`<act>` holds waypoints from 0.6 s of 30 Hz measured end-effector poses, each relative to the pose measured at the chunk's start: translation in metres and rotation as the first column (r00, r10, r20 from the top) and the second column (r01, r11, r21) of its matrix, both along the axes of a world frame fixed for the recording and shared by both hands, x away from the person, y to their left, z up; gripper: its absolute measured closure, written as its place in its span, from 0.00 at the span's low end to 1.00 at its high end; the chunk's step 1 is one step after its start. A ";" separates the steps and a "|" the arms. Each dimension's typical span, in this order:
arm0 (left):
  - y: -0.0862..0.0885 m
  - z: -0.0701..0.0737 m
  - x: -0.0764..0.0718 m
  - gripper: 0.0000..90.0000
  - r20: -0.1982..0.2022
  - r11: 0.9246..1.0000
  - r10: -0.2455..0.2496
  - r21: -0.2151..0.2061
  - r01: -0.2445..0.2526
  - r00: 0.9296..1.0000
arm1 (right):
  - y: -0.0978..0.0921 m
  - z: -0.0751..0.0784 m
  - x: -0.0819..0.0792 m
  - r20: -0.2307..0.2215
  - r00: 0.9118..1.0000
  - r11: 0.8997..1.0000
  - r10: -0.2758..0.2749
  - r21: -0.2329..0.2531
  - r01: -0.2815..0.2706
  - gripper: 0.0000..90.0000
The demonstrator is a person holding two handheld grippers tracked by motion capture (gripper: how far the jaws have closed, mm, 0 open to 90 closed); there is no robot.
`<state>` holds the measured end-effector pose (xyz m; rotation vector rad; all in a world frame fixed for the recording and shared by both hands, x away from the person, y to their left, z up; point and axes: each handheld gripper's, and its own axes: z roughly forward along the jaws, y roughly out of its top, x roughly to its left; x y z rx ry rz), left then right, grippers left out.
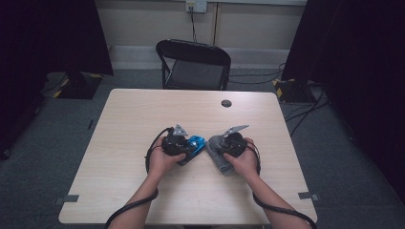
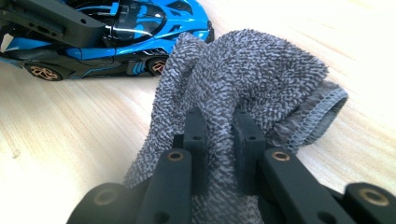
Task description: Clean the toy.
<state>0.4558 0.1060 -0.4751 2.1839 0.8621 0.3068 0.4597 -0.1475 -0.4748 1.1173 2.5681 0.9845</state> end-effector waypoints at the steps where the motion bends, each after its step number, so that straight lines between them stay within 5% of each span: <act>1: 0.000 0.000 0.000 0.57 0.000 1.000 0.000 0.000 0.000 1.000 | 0.000 0.000 0.000 -0.001 1.000 1.000 0.002 -0.001 -0.002 0.87; 18: 0.000 0.000 0.000 0.57 0.002 1.000 0.001 -0.002 -0.001 1.000 | 0.008 -0.001 -0.011 -0.012 0.999 0.999 0.050 0.005 -0.050 0.87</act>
